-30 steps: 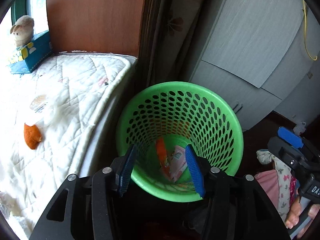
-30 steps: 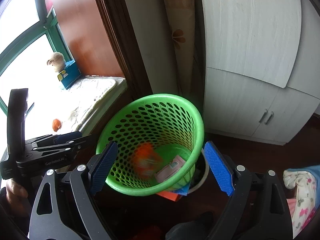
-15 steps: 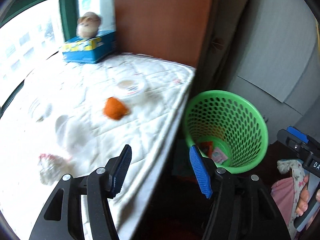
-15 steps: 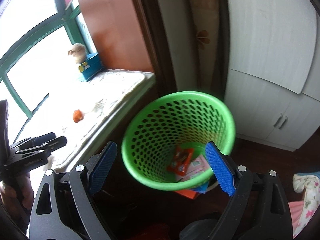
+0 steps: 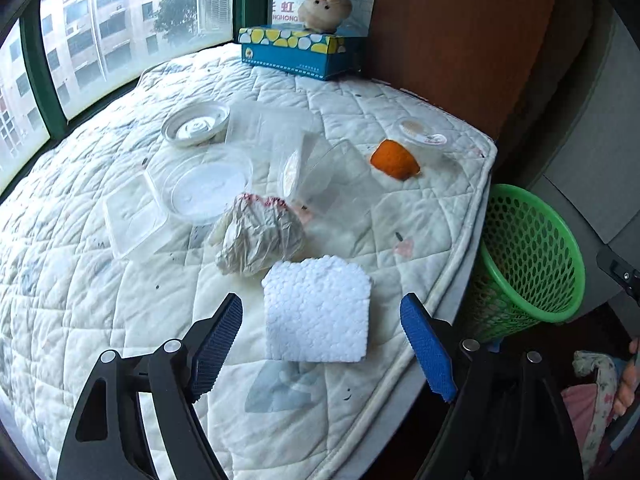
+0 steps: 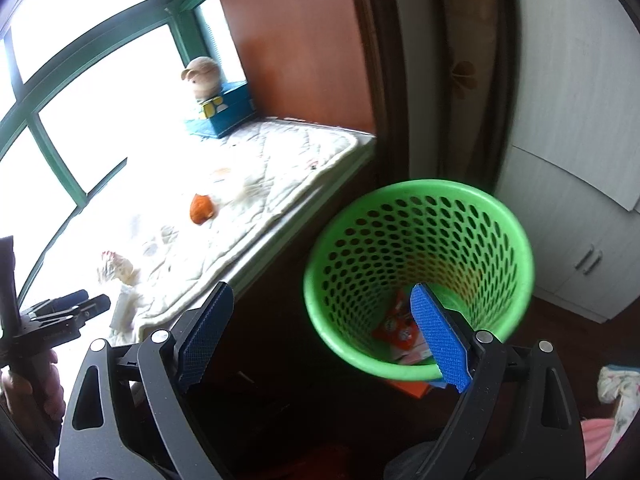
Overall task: Collect trash
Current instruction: 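Release the orange wrapper into the basket, then grasp the white foam block with the left tool, then grasp a clear plastic cup with the right tool and carry it to the basket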
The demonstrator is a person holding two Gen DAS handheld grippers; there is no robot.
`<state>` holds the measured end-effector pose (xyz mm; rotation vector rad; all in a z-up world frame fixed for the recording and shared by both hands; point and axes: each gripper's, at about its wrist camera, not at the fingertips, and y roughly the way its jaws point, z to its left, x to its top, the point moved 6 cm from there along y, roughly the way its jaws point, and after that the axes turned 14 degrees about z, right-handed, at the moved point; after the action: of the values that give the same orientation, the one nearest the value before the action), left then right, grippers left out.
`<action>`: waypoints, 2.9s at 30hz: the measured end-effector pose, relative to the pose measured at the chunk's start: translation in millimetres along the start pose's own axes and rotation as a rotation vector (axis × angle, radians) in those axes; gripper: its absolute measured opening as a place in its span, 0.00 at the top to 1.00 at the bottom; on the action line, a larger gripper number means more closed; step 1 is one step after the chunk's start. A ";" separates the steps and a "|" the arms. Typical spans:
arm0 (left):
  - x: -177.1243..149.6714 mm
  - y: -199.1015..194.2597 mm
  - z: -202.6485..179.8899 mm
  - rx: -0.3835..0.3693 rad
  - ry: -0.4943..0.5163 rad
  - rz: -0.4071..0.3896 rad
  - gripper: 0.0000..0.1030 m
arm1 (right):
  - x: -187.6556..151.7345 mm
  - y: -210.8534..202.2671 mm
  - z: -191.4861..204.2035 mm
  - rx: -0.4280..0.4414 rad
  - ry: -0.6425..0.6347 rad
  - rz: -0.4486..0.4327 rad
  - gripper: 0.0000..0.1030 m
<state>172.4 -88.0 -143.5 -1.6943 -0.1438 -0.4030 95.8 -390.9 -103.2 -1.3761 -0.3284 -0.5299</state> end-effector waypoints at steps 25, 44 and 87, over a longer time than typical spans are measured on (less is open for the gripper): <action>-9.9 -15.3 29.6 -0.147 -0.035 -0.009 0.44 | 23.8 41.6 117.9 0.113 -0.215 0.066 0.13; -19.9 -44.3 76.9 -0.150 -0.100 -0.060 0.44 | 49.1 129.2 219.3 0.169 -0.475 0.184 0.13; 9.1 -36.1 -29.7 -0.220 0.064 -0.049 0.44 | 34.0 75.1 40.8 0.001 -0.200 0.145 0.41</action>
<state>163.9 -112.3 -103.4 -1.8947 -0.0965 -0.5252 168.1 -348.5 -141.3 -1.4429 -0.3868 -0.2724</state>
